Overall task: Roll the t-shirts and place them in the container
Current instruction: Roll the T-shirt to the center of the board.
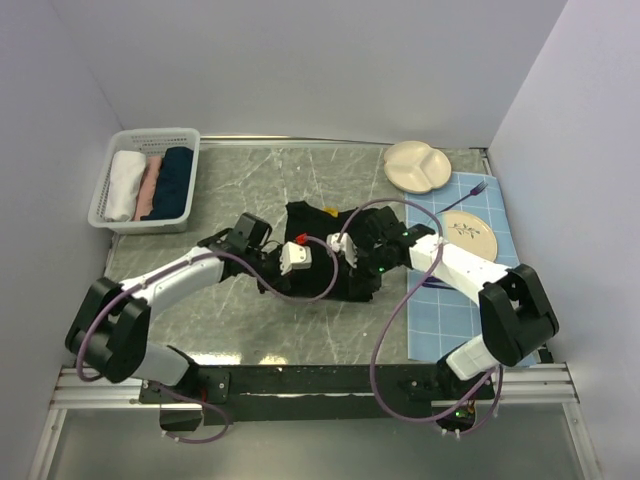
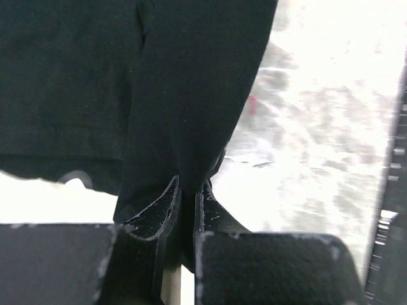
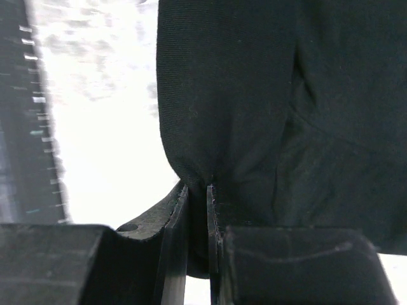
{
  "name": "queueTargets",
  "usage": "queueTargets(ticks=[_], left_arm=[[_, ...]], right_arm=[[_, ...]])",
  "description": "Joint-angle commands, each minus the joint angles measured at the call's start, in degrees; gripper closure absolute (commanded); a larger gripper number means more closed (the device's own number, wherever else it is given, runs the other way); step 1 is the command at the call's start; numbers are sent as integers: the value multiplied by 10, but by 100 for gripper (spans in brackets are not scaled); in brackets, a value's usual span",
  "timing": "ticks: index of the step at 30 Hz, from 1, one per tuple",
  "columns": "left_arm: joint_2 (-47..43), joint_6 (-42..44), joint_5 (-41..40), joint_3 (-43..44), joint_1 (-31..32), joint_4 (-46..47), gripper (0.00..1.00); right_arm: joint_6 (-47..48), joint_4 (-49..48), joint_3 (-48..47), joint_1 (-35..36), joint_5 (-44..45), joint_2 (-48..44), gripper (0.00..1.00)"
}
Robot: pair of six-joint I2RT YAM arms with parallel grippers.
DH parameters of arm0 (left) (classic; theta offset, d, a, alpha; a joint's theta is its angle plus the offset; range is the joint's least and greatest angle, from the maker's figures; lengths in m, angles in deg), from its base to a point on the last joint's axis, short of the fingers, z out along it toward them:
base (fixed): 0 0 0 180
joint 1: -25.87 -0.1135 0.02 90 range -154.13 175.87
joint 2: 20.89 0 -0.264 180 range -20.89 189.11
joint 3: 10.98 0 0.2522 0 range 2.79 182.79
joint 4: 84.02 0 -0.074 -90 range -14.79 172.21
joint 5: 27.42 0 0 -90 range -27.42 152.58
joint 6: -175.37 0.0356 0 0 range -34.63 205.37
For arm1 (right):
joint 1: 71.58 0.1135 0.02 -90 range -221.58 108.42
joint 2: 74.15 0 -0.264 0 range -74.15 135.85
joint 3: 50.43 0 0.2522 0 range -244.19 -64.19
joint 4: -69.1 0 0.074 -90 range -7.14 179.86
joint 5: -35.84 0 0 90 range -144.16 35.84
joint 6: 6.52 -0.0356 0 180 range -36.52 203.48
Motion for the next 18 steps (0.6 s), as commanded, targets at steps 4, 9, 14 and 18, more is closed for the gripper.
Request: queueTargets(ticks=[4, 9, 14, 18], left_arm=[[117, -17, 103, 129, -30, -114, 91], [238, 38, 125, 246, -47, -205, 92], [333, 79, 112, 333, -60, -266, 93], [354, 88, 103, 346, -68, -269, 92]], right_arm=[[-50, 119, -71, -75, -124, 78, 92], [-22, 179, -140, -106, -147, 171, 92], [-16, 203, -190, -148, -150, 241, 91], [-14, 221, -227, -159, -133, 284, 91]])
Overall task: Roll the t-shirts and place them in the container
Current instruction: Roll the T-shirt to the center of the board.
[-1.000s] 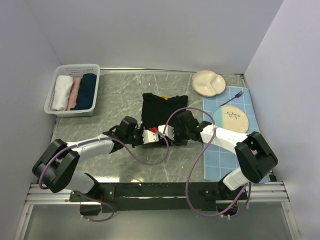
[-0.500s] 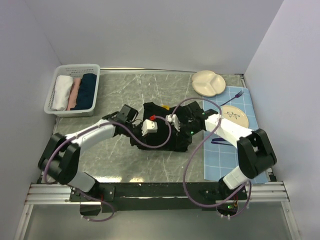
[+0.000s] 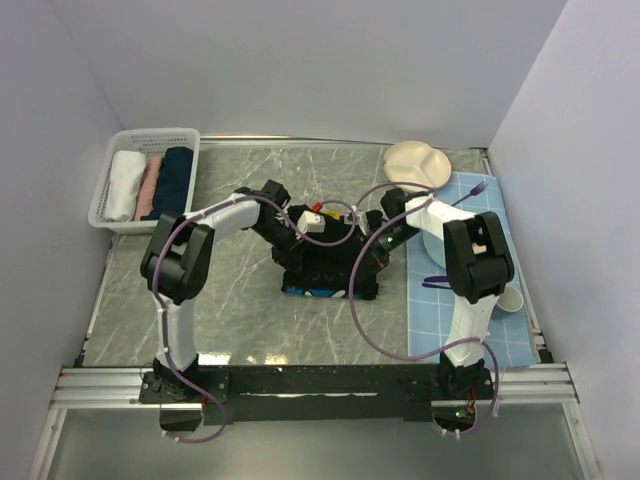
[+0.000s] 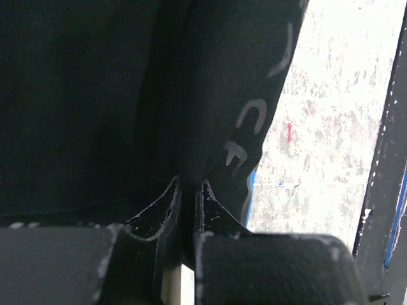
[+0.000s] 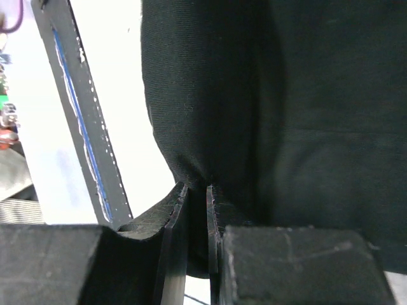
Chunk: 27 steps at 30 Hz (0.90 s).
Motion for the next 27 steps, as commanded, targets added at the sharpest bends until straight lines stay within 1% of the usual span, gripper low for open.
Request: queueTargets(ticks=[1, 4, 8, 10, 12, 13, 14, 15, 16, 17, 18, 19, 20, 21, 22, 23, 24, 25, 26, 27], left_arm=[[18, 25, -10, 15, -12, -17, 93], [35, 17, -4, 27, -16, -22, 93], [72, 5, -13, 48, -18, -36, 95], [78, 0, -16, 53, -20, -33, 95], [78, 3, -15, 60, -20, -36, 95], [79, 7, -14, 63, -20, -36, 95], [78, 7, -13, 66, -21, -38, 95], [80, 11, -8, 68, -20, -48, 94], [85, 21, -6, 71, -20, -54, 94], [86, 24, -4, 74, -20, -59, 94], [88, 31, 1, 76, -20, -68, 94], [92, 36, 2, 79, -20, -71, 94], [94, 37, 3, 83, -20, -74, 94], [95, 42, 5, 86, -20, -76, 94], [100, 45, 7, 89, -20, -84, 94], [102, 48, 6, 98, -19, -90, 94], [106, 52, 6, 102, -17, -93, 94], [112, 54, 5, 106, -16, -104, 94], [114, 55, 4, 114, -15, -106, 94], [120, 59, 4, 117, -14, -112, 94]], right_arm=[[9, 39, -44, -16, 22, 43, 91], [6, 45, -56, -19, 36, 70, 91], [-10, 31, -63, -25, 51, 80, 89], [-25, 18, -65, -29, 48, 71, 85], [-44, -2, -50, -47, 31, 44, 77], [-52, -34, -39, -54, 27, -4, 76], [-61, -57, -6, -61, 29, -34, 72], [-90, -88, 17, -74, 47, -68, 60], [-99, -148, 43, -81, 61, -139, 56], [-104, -175, 91, -84, 75, -173, 52], [-97, -194, 113, -87, 111, -205, 47], [-81, -208, 130, -86, 123, -262, 45], [-69, -219, 168, -83, 135, -290, 43], [-52, -237, 194, -78, 153, -320, 39], [-42, -279, 221, -57, 180, -384, 37], [-27, -299, 273, -41, 199, -416, 36], [9, -318, 301, -16, 216, -474, 33], [27, -353, 350, 36, 253, -501, 31], [43, -375, 376, 67, 269, -527, 17], [71, -418, 400, 94, 284, -570, 14]])
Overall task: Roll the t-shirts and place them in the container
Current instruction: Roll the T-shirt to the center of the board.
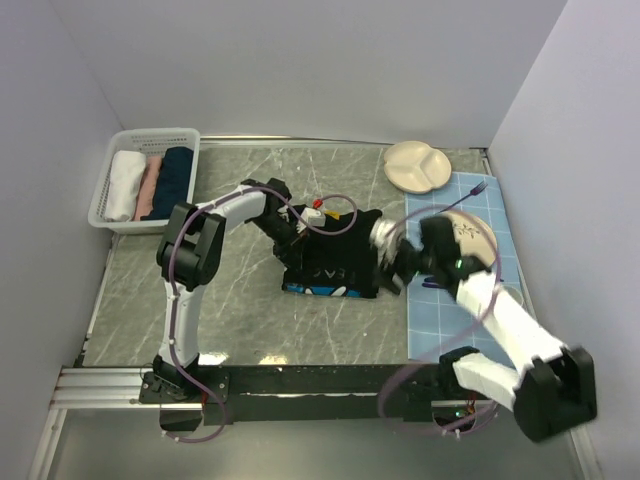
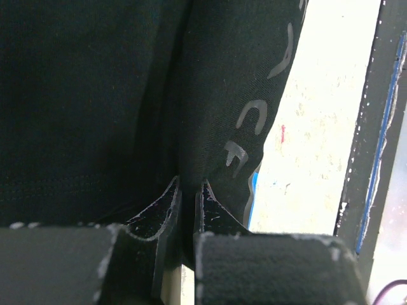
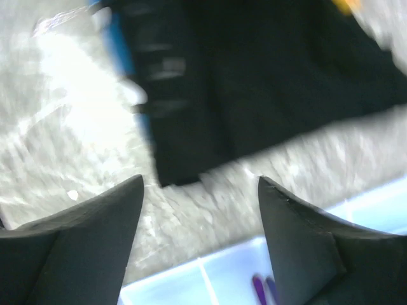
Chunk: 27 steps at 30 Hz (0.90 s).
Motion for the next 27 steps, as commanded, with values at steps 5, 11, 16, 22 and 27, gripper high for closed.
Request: queueTargets(ticks=[5, 11, 16, 22, 27], left_arm=[[25, 37, -41, 5, 4, -10, 94], [10, 21, -44, -22, 5, 15, 92], [9, 17, -50, -27, 7, 23, 92], [27, 20, -56, -3, 8, 11, 92], [42, 25, -55, 15, 7, -1, 92]], right_arm=[[174, -198, 178, 222, 158, -123, 11], [220, -246, 193, 251, 185, -65, 11], [239, -272, 195, 254, 227, -6, 12], [251, -274, 198, 253, 230, 17, 14], [267, -279, 203, 254, 231, 30, 14]])
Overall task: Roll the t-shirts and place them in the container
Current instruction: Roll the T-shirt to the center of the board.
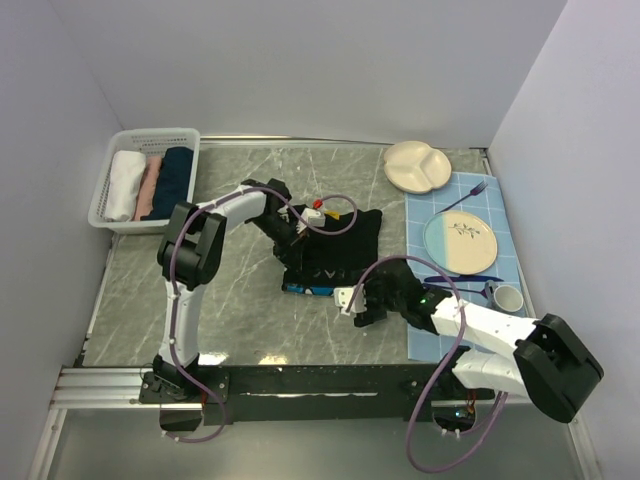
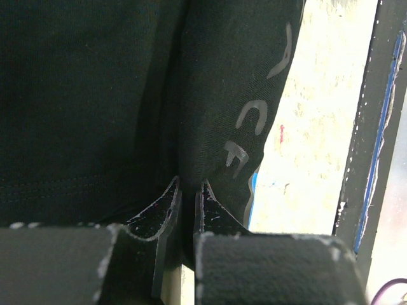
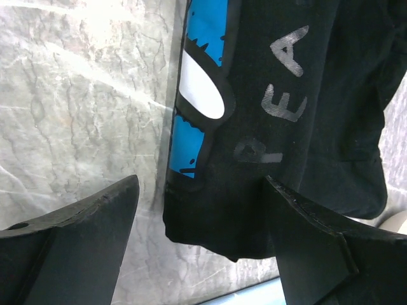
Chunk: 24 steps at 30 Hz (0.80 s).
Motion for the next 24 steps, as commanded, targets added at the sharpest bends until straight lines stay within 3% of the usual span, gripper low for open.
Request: queueTargets(ticks=[1, 4, 5, 7, 12, 13, 14, 18, 22, 24], left_arm=[[36, 21, -59, 16, 5, 6, 92], [39, 19, -56, 22, 5, 1, 92], [37, 19, -55, 22, 5, 0, 92], [31, 16, -56, 17, 4, 1, 90], [-62, -58, -85, -31, -12, 84, 75], [-84, -80, -96, -52, -16, 138, 68], [-108, -125, -111, -65, -24, 165, 63], [-271, -173, -153, -143, -45, 275, 52], [-413, -131, -192, -297, -31, 346, 42], [-482, -77, -218, -355, 10, 383, 41]], right_arm=[[20, -16, -3, 3, 14, 22, 15], [23, 11, -25, 4, 25, 66, 21], [16, 18, -34, 4, 29, 81, 30], [5, 41, -64, 3, 38, 127, 37], [-21, 88, -96, -14, -19, 150, 60], [-27, 106, -116, -26, -42, 151, 64], [-40, 124, -126, -33, -61, 153, 64], [-65, 218, -178, -57, -131, 169, 65], [-86, 276, -220, -83, -178, 195, 67], [-93, 284, -231, -93, -183, 205, 67]])
